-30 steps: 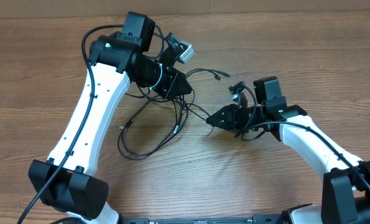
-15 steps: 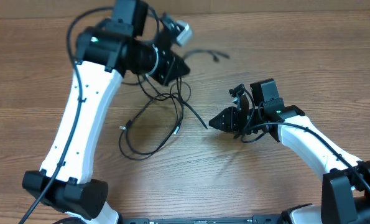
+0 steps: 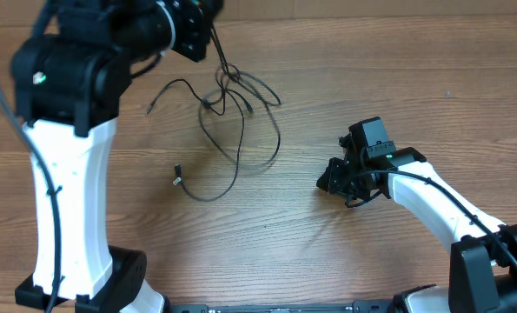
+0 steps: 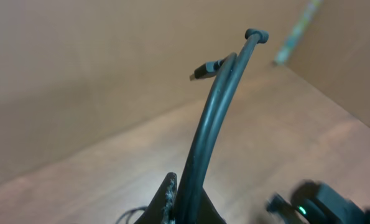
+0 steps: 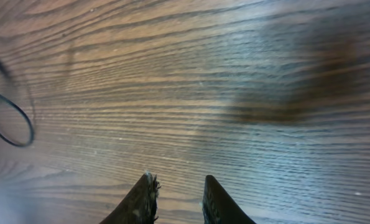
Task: Untangle cables
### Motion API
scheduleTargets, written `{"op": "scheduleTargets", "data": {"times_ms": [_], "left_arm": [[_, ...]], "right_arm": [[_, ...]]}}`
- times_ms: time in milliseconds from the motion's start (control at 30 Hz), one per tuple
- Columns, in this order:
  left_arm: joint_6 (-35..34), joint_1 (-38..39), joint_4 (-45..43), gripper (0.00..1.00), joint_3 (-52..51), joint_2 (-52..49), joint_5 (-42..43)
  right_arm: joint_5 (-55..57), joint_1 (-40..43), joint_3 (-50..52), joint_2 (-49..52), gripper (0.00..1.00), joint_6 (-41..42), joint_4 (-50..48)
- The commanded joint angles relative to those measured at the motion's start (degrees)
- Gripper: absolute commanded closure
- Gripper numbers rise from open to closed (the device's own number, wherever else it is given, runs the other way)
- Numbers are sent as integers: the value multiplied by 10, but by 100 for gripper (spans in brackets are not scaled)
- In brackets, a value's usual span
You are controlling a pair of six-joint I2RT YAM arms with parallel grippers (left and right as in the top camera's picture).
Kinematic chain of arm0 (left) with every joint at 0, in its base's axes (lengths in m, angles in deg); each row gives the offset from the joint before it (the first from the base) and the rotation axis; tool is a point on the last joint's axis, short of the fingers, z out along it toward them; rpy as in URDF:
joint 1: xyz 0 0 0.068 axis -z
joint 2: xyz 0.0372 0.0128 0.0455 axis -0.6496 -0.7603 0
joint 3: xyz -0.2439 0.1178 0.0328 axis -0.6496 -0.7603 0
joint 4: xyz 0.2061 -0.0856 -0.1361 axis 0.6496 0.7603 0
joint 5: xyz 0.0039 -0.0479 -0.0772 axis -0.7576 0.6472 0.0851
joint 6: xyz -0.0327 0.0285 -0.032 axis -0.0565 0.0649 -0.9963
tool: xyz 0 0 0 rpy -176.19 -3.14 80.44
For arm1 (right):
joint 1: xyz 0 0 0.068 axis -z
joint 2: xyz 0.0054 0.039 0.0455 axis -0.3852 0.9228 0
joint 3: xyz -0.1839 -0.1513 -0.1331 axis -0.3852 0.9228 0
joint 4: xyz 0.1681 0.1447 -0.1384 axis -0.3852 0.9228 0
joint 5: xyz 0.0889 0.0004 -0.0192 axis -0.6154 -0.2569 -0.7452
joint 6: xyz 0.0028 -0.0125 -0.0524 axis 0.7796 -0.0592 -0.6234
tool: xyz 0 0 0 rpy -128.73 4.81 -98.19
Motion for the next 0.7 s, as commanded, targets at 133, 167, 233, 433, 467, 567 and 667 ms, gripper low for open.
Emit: {"op": "scheduleTargets", "data": {"times_ms": [133,167,233,433,467,567,667], "left_arm": [[-48,0,68,96,25,2,-96],[-50,1,96,95,25,-3,-93],[-59,1,152,93,25,-18,-83],[-58,1,283,96,23,-83,-76],[-58,2,283,96,17,-87,-71],[-58,8,283,96,3,-89,-78],[-58,14,283,96,-4,-88,-86]], "right_arm": [[23,1,3,2,77,7,-3],[23,1,3,2,77,7,-3],[23,1,3,2,77,7,-3],[23,1,3,2,77,7,-3],[23,1,3,2,77,7,-2],[23,1,3,2,78,7,6],[24,1,3,2,82,7,18]]}}
